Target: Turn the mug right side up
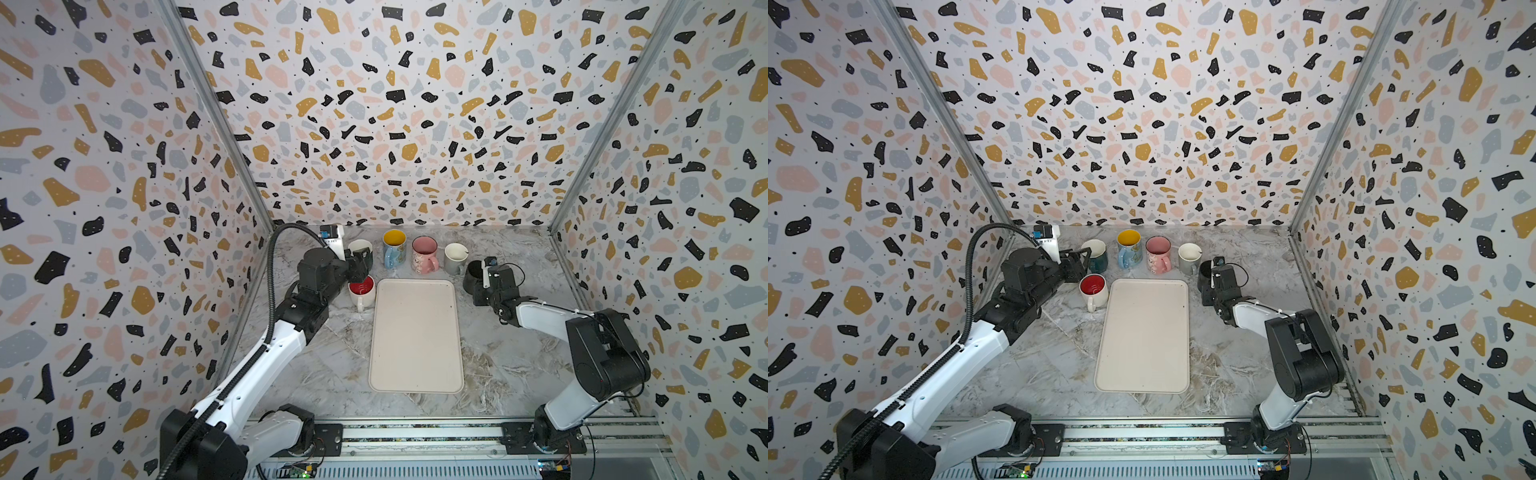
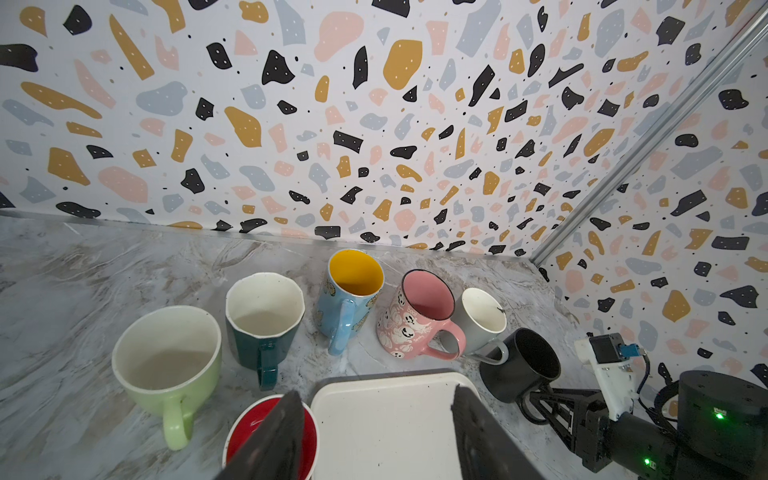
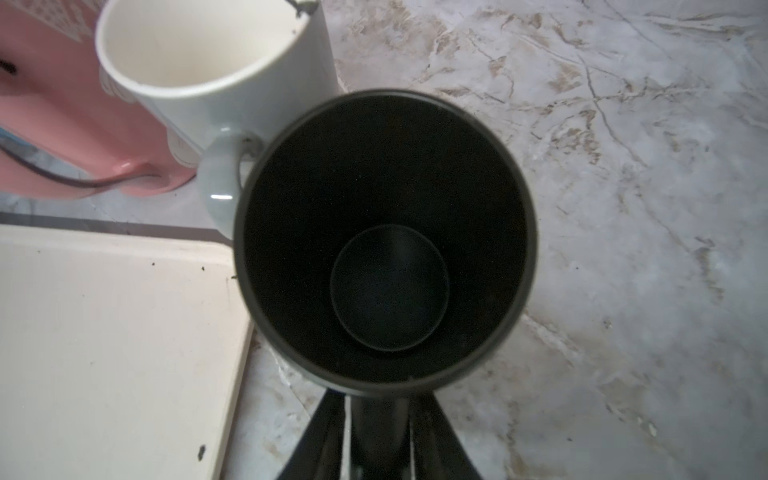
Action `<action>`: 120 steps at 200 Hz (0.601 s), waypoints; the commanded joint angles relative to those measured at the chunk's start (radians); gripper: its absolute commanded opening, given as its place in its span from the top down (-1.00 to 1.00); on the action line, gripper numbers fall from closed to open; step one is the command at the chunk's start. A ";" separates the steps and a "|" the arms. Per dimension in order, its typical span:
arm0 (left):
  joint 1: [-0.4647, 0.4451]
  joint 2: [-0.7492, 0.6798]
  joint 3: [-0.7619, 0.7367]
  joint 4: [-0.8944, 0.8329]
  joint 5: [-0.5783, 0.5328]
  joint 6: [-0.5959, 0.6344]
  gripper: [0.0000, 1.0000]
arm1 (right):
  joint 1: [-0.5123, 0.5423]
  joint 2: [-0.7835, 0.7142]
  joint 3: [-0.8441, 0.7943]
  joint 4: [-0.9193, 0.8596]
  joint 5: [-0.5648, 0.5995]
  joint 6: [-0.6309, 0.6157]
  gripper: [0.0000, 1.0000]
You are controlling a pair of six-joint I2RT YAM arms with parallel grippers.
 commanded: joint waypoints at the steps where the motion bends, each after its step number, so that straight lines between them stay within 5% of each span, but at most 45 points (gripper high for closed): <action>1: 0.008 -0.021 -0.008 0.052 0.009 0.013 -0.18 | -0.003 -0.049 0.000 0.027 -0.001 0.009 0.30; 58: 0.011 -0.053 -0.005 0.002 -0.096 0.074 -0.22 | -0.003 -0.159 -0.037 -0.020 -0.003 0.025 -0.14; 99: 0.020 -0.087 -0.019 -0.068 -0.424 0.143 -0.31 | -0.003 -0.387 -0.111 -0.083 -0.009 0.038 -0.36; 114: 0.022 -0.099 -0.087 -0.019 -0.545 0.136 -0.36 | -0.004 -0.453 -0.114 -0.124 0.015 0.021 -0.56; 117: 0.022 -0.102 -0.102 -0.006 -0.571 0.132 -0.38 | -0.006 -0.463 -0.113 -0.131 0.017 0.015 -0.93; 120: 0.022 -0.104 -0.118 0.007 -0.598 0.126 -0.41 | -0.008 -0.471 -0.114 -0.137 0.019 0.010 -0.99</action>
